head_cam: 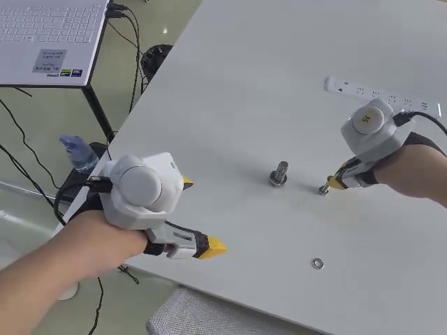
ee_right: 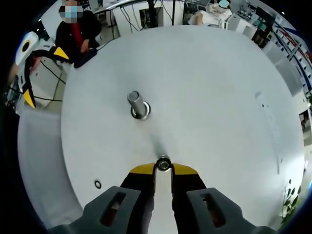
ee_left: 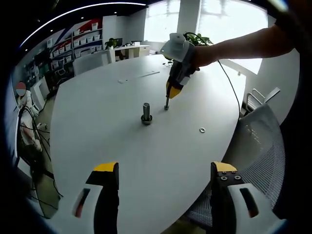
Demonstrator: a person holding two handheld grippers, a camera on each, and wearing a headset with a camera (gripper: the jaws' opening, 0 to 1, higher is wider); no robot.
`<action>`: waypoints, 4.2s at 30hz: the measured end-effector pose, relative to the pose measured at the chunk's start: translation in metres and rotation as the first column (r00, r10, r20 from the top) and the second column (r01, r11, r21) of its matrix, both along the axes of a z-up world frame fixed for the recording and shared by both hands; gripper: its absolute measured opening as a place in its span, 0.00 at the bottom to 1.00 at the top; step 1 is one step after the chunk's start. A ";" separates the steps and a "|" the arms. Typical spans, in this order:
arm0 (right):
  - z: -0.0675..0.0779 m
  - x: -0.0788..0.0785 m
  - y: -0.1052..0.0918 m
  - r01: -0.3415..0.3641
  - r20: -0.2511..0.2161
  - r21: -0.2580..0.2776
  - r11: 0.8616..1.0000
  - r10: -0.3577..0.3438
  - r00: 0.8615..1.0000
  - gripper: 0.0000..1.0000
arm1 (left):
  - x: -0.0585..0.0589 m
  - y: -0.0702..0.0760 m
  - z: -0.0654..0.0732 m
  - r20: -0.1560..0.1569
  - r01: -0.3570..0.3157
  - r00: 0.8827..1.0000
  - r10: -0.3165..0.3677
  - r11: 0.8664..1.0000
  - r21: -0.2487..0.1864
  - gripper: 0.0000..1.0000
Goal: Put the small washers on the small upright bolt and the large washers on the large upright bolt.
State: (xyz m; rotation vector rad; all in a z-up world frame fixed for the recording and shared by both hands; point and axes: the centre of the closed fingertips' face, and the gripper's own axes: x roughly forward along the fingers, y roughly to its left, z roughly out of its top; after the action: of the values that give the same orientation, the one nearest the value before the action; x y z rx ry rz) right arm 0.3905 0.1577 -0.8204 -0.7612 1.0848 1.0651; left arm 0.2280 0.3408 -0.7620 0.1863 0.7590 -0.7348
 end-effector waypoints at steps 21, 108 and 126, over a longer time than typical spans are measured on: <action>-0.021 0.004 -0.001 -0.025 -0.005 -0.024 0.999 0.025 1.000 0.12 | 0.000 0.003 -0.006 -0.014 -0.008 1.000 0.008 1.000 0.002 0.76; 0.001 0.006 0.007 -0.051 0.011 0.003 0.999 0.051 0.999 0.22 | 0.002 0.002 -0.003 0.000 -0.005 1.000 0.005 1.000 0.000 0.79; 0.030 -0.012 0.009 -0.083 0.045 0.020 0.996 0.083 0.996 0.25 | -0.005 -0.002 0.002 -0.028 0.006 1.000 -0.006 1.000 -0.016 0.93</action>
State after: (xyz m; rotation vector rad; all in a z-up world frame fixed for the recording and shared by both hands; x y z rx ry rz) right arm 0.3789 0.1663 -0.7907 -0.8147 1.0095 1.1235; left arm 0.2235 0.3391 -0.7598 0.1644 0.7788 -0.7504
